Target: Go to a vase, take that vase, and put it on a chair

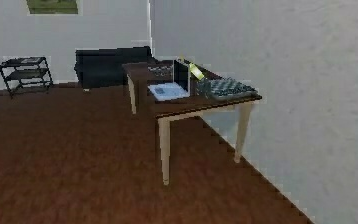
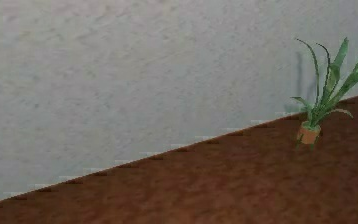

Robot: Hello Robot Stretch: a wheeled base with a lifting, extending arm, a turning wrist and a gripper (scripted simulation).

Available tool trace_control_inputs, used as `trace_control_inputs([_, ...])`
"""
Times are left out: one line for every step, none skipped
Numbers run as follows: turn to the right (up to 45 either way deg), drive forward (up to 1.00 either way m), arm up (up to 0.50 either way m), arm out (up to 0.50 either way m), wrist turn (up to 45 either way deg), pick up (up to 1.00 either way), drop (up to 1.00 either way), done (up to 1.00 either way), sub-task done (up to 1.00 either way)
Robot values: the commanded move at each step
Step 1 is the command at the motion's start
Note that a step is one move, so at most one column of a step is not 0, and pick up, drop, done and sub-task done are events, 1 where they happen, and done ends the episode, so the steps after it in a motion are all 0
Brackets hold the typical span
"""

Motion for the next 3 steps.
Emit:
trace_control_inputs([21.0,0.0,0.0,0.0,0.0,0.0,0.0,0.0,0.0])
trace_control_inputs([0.0,0.95,0.0,0.0,0.0,0.0,0.0,0.0,0.0])
trace_control_inputs([-45.0,0.0,0.0,0.0,0.0,0.0,0.0,0.0,0.0])
